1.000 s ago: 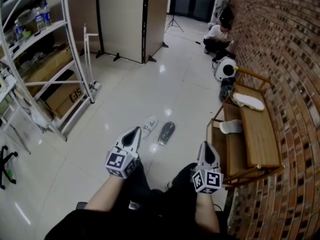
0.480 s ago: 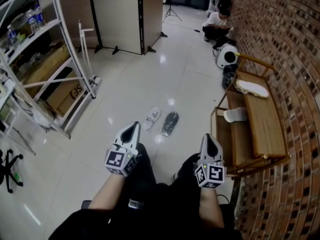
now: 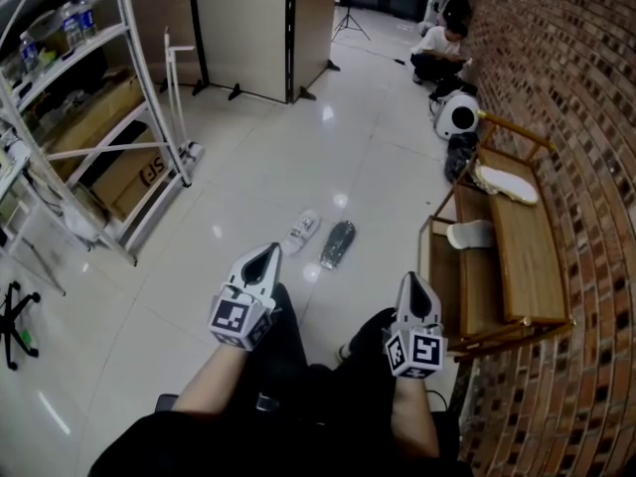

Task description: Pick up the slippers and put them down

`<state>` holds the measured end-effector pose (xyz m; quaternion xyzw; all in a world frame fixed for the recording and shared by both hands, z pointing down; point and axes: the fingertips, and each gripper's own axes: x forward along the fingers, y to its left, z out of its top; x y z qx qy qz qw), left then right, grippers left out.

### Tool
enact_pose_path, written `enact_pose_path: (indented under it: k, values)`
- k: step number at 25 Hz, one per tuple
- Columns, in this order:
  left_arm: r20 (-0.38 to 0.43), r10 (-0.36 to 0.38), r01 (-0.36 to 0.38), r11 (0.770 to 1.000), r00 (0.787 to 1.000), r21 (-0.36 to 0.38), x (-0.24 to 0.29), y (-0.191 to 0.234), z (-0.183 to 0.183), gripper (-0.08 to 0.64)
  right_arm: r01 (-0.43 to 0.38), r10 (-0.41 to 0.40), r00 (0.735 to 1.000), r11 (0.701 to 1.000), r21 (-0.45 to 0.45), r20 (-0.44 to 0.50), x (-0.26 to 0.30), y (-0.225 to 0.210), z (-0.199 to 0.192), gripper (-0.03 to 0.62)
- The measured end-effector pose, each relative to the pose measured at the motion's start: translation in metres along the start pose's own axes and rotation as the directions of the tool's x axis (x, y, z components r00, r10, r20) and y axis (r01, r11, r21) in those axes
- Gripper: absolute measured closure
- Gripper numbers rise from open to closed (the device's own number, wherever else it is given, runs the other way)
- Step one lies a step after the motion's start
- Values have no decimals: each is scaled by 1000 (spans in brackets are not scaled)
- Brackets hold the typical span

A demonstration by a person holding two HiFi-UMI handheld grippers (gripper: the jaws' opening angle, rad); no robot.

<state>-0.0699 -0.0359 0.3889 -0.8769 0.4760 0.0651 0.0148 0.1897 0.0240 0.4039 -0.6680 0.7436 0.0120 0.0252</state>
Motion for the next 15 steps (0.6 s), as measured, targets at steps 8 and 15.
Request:
enact_pose_path:
  k: [8, 15]
  values:
    - [-9, 3, -3, 1000, 1000, -9, -2, 0, -4, 555, 13, -13, 1000, 1000, 0, -4, -1, -1, 0, 584]
    - [-16, 4, -4, 1000, 1000, -12, -5, 0, -5, 555, 9, -9, 1000, 1000, -3, 2, -3, -2, 0, 584]
